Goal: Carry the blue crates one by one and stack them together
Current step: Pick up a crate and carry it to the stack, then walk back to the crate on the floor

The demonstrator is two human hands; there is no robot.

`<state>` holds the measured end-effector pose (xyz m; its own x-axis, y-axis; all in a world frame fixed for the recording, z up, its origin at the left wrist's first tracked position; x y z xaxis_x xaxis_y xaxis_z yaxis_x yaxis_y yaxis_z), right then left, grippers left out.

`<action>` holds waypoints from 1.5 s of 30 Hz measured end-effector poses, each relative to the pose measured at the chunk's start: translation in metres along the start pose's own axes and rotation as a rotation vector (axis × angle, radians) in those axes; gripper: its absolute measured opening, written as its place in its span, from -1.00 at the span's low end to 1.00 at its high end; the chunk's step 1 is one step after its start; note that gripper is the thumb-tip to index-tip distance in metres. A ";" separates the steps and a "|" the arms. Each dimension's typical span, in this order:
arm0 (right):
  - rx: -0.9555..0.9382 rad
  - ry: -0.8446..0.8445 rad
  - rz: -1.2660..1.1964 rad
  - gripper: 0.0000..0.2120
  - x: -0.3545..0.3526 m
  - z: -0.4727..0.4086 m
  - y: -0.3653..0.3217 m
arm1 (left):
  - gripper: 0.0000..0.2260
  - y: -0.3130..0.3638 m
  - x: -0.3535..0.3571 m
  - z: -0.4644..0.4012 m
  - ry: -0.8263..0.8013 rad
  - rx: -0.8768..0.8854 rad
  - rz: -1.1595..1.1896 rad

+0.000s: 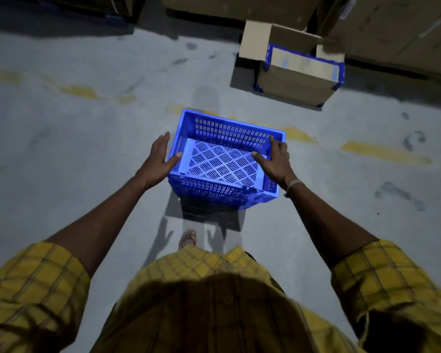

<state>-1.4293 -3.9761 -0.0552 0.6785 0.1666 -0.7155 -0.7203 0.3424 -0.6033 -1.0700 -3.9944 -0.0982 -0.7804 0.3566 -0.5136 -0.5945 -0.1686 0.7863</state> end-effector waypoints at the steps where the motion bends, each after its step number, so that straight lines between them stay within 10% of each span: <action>1: -0.026 -0.019 -0.008 -0.19 -0.003 0.001 -0.006 | -0.28 0.004 -0.001 0.010 0.036 -0.003 0.023; 24: -0.621 -0.441 0.029 -0.18 0.047 0.072 -0.175 | -0.35 0.010 -0.003 0.305 0.762 -0.274 0.266; 45: -0.997 -0.797 0.241 -0.18 0.305 0.434 -0.328 | -0.36 -0.158 0.025 0.744 1.370 -0.482 0.544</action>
<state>-0.9231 -3.6360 0.0774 0.1683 0.7460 -0.6443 -0.3982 -0.5464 -0.7368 -0.8510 -3.2750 0.0208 -0.3297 -0.8828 -0.3346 0.0158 -0.3596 0.9330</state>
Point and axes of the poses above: each hand's wrist, its own z-axis away from the middle knuckle, its own x-axis out of the palm, y = z × x, the point moved 5 cm from there along -z, towards the middle knuckle, and after that the axes turned 2 degrees about -y, right-handed, at the moved point
